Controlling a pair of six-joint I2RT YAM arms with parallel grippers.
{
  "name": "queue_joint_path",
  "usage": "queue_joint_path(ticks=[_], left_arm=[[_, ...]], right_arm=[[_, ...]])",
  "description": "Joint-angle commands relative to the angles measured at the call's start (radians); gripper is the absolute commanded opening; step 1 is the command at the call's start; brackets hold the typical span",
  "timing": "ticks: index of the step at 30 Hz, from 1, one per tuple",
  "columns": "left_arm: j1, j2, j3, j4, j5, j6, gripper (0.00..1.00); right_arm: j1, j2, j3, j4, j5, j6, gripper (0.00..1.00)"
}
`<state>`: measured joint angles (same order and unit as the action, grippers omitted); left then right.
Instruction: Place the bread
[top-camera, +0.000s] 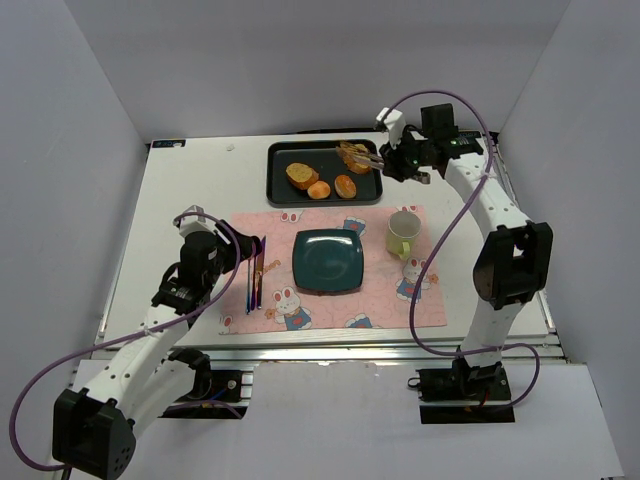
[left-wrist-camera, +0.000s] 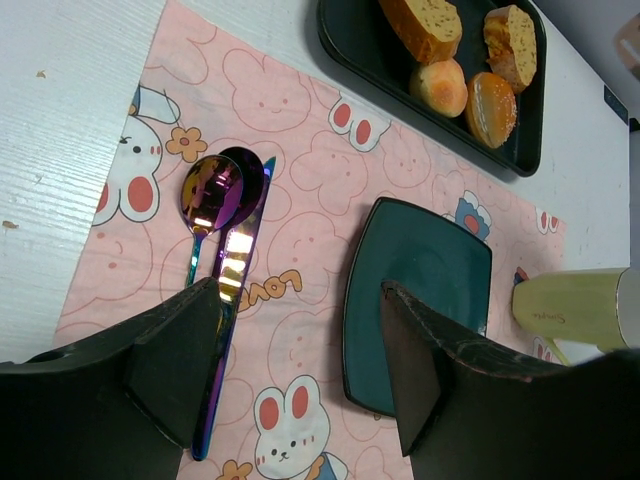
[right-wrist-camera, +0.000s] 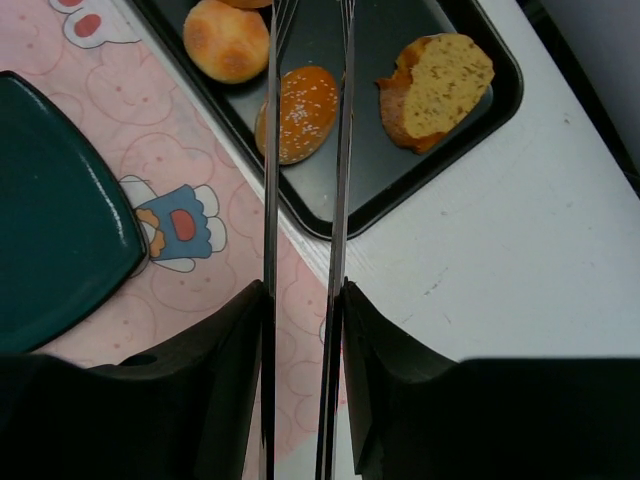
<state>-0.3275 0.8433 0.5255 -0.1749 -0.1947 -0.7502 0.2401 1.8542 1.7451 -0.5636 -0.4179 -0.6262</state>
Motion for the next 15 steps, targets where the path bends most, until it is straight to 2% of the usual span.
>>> queue_joint_path(ticks=[1,6,12,15], left_arm=[[0.004,-0.024,0.024,0.014,0.005,-0.008,0.74],[0.004,-0.023,0.013,0.018,0.008,-0.008,0.74],[0.004,-0.033,0.002,0.020,0.005,-0.015,0.74],[0.004,-0.042,-0.002,0.011,0.001,-0.017,0.74]], right_arm=[[0.011,0.000,0.056,-0.027,0.002,0.014,0.41],[0.018,0.025,0.071,-0.058,0.027,0.100,0.42],[0.034,0.097,0.120,-0.105,0.096,0.304,0.48],[0.048,0.138,0.145,-0.130,0.123,0.370,0.48]])
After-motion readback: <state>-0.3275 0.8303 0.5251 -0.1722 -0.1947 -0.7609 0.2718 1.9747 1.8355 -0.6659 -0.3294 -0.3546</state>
